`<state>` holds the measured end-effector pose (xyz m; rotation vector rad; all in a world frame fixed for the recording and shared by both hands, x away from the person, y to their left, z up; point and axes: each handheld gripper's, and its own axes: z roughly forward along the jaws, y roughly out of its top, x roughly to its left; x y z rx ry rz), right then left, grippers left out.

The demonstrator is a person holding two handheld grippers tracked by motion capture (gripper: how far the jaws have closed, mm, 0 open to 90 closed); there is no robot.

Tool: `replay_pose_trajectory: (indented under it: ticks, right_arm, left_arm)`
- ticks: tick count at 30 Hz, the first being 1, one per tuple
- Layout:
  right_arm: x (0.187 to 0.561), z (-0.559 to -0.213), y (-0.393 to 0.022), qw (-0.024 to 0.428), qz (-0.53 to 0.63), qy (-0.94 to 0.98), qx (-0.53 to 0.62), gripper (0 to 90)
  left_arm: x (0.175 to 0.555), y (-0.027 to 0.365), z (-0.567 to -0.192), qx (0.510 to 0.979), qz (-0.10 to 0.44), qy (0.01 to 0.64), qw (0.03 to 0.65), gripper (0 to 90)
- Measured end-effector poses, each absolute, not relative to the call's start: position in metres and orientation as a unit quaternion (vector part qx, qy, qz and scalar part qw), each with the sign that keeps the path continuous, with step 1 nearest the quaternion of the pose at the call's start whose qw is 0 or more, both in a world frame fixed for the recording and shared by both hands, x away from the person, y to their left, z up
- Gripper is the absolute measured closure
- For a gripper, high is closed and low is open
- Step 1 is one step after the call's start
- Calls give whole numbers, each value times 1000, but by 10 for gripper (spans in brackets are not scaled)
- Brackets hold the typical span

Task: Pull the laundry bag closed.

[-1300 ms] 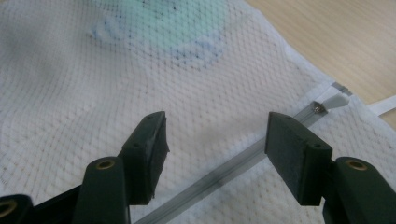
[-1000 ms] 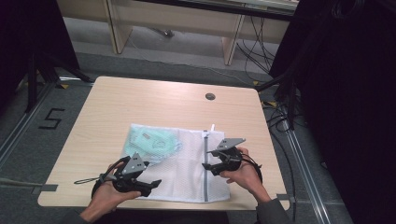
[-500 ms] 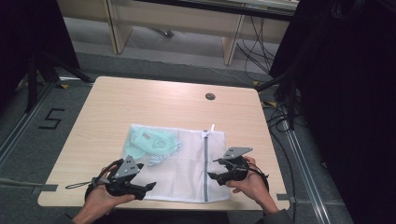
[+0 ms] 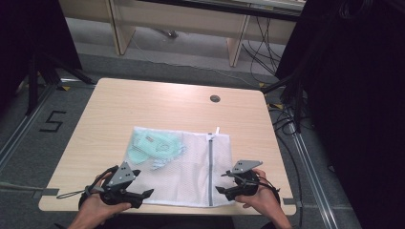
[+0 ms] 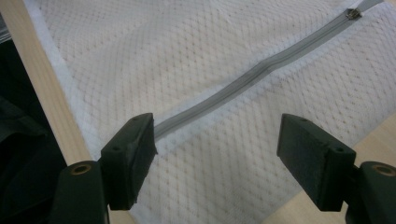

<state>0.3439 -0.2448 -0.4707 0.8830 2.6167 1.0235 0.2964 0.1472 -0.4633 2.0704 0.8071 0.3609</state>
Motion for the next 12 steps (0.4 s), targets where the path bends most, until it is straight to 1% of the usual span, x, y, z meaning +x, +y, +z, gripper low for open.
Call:
replay_pose_trajectory:
  ticks: [2,3,6,8,9,10,12]
  right_arm:
    - [341,-471,-247,100,341,886,296,282]
    - [339,-472,-246,92,345,883,306,281]
    - [340,-473,-248,97,340,887,297,278]
    - [341,-474,-249,105,339,887,295,278]
    - [341,-474,-249,103,339,888,294,278]
    - [341,-474,-249,104,339,887,294,277]
    - [341,-474,-249,105,340,887,294,276]
  left_arm:
    - [295,147,-464,833,137,326,425,221]
    - [295,146,-464,834,138,323,425,221]
    - [296,146,-464,833,136,327,426,222]
    - [297,147,-464,835,143,323,422,222]
    - [296,147,-464,831,140,332,423,222]
    - [298,148,-464,835,146,320,422,222]
    - [298,148,-465,834,145,324,421,222]
